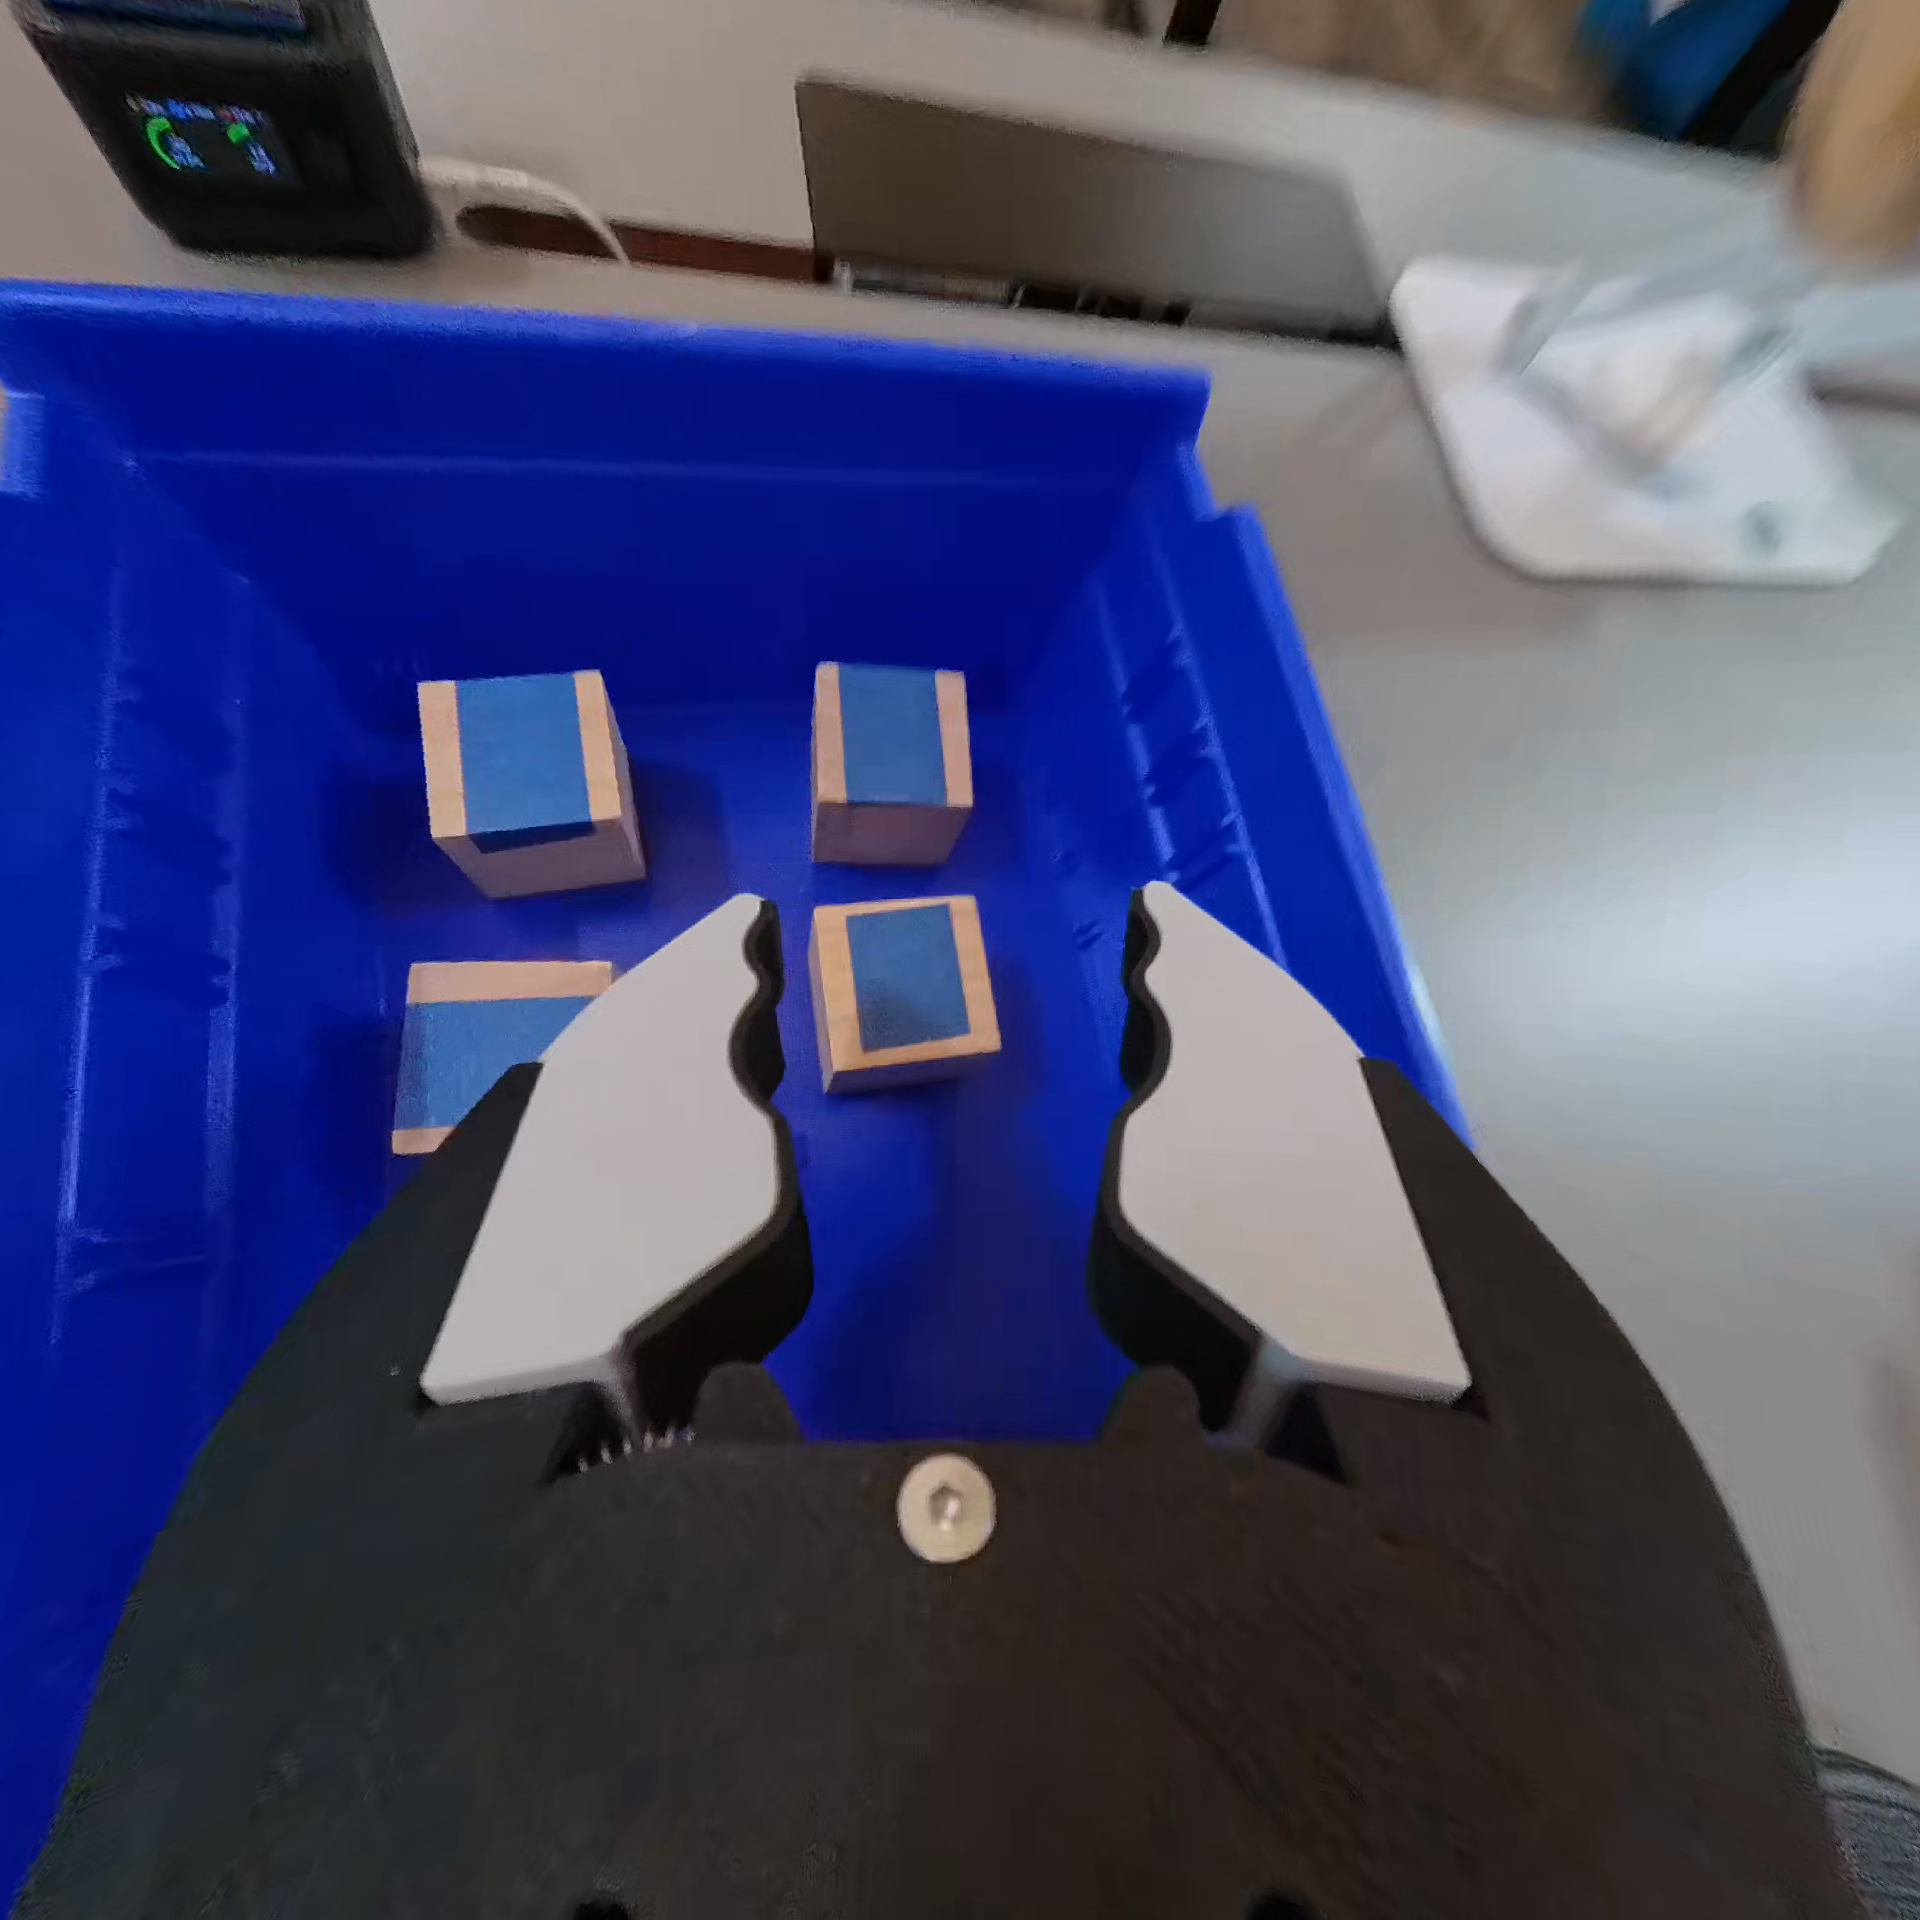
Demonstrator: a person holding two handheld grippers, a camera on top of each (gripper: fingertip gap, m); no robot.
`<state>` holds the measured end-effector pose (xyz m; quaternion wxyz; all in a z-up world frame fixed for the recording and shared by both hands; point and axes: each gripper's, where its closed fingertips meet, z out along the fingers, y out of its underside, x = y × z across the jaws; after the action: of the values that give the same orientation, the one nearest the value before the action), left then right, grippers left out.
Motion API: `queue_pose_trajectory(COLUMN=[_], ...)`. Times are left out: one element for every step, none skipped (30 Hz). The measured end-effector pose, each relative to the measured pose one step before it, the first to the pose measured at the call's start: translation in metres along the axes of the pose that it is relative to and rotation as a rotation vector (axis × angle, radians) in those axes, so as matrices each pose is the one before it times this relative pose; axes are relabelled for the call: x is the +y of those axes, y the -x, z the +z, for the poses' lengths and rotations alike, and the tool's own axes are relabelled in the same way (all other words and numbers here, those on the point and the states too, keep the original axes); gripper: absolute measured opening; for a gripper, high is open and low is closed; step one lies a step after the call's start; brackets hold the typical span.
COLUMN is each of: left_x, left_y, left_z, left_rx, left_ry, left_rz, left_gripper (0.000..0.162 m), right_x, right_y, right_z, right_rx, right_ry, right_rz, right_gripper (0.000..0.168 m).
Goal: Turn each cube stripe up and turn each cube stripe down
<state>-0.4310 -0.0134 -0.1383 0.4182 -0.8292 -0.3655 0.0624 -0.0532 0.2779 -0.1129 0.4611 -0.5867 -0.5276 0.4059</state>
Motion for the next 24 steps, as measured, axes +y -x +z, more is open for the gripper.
queue_pose_trajectory(left_x=[0.00601,0.00596,0.00564,0.00633,0.00717,0.00698,0.00601,0.00541,0.00431,0.00003,-0.00230,-0.00548,-0.00962,-0.01289,-0.01473,-0.01626,-0.01797,-0.01926,-0.01963,-0.01827,-0.01444,-0.00855,-0.00251,0.00318], left_y=[0.00032,-0.00032,-0.00081,-0.00008,0.00267,0.00291,0.00190,0.00142,0.00078,0.00128,0.00102,0.00244,0.00242,0.00042,-0.00239,-0.00528,-0.00887,-0.01358,-0.01884,-0.02383,-0.02855,-0.03025,-0.02883,-0.02607], left_z=[0.00582,0.00595,0.00600,0.00599,0.00623,0.00626,0.00597,0.00516,0.00350,0.00024,-0.00288,-0.00563,-0.00839,-0.01046,-0.01194,-0.01309,-0.01388,-0.01407,-0.01323,-0.01097,-0.00737,-0.00272,0.00199,0.00616], left_rx=[-0.0371,-0.0313,-0.0248,-0.0234,-0.0378,-0.0374,-0.0310,-0.0277,-0.0204,-0.0146,-0.0025,-0.0003,0.0080,0.0276,0.0474,0.0606,0.0747,0.0926,0.1124,0.1282,0.1456,0.1448,0.1308,0.1186], left_ry=[0.0426,0.0414,0.0373,0.0392,0.0420,0.0380,0.0305,0.0264,0.0210,-0.0025,-0.0105,-0.0279,-0.0548,-0.0730,-0.0783,-0.0811,-0.0875,-0.0908,-0.0905,-0.0829,-0.0653,-0.0398,-0.0199,-0.0026], left_rz=[0.0378,0.0348,0.0259,0.0199,0.0159,0.0156,0.0134,0.0129,0.0109,-0.0023,-0.0164,-0.0282,-0.0392,-0.0460,-0.0497,-0.0506,-0.0495,-0.0520,-0.0611,-0.0718,-0.0742,-0.0672,-0.0528,-0.0456], left_gripper=[0.066,0.067,0.068,0.069,0.069,0.068,0.064,0.057,0.051,0.050,0.049,0.048,0.048,0.049,0.048,0.049,0.048,0.048,0.047,0.047,0.047,0.047,0.047,0.047], right_x=[0.00158,0.00136,0.00124,0.00087,0.00063,0.00047,0.00034,0.00014,-0.00010,-0.00055,-0.00080,-0.00085,-0.00068,-0.00037,-0.00031,-0.00005,-0.00008,-0.00027,-0.00071,-0.00099,-0.00170,-0.00235,-0.00327,-0.00369], right_y=[-0.00303,-0.00239,-0.00177,-0.00130,-0.00092,-0.00087,-0.00068,-0.00071,-0.00058,-0.00034,0.00008,0.00042,0.00075,0.00067,0.00084,0.00107,0.00117,0.00161,0.00192,0.00243,0.00269,0.00285,0.00274,0.00269], right_z=[-0.00025,-0.00002,0.00020,0.00006,0.00003,-0.00017,-0.00011,-0.00023,-0.00034,-0.00050,-0.00062,-0.00061,-0.00065,-0.00036,-0.00010,0.00012,0.00052,0.00065,0.00063,0.00072,0.00068,0.00043,0.00042,0.00038], right_rx=[0.0013,-0.0024,-0.0050,-0.0062,-0.0062,-0.0044,-0.0020,0.0003,0.0026,0.0037,0.0030,0.0018,0.0018,0.0026,0.0034,0.0028,0.0025,0.0017,-0.0002,-0.0017,-0.0023,-0.0026,-0.0010,0.0004], right_ry=[0.0004,-0.0001,0.0003,0.0001,-0.0001,0.0005,0.0015,0.0023,0.0018,0.0005,-0.0005,-0.0009,-0.0006,0.0002,0.0006,0.0008,0.0009,-0.0003,-0.0011,-0.0011,-0.0016,-0.0037,-0.0067,-0.0081], right_rz=[0.0227,0.0250,0.0249,0.0224,0.0178,0.0121,0.0056,-0.0012,-0.0068,-0.0100,-0.0109,-0.0110,-0.0116,-0.0128,-0.0135,-0.0141,-0.0140,-0.0137,-0.0141,-0.0154,-0.0168,-0.0169,-0.0159,-0.0160], right_gripper=[0.034,0.034,0.034,0.034,0.034,0.034,0.034,0.034,0.033,0.033,0.033,0.032,0.032,0.032,0.032,0.032,0.031,0.031,0.031,0.031,0.032,0.033,0.033,0.033])
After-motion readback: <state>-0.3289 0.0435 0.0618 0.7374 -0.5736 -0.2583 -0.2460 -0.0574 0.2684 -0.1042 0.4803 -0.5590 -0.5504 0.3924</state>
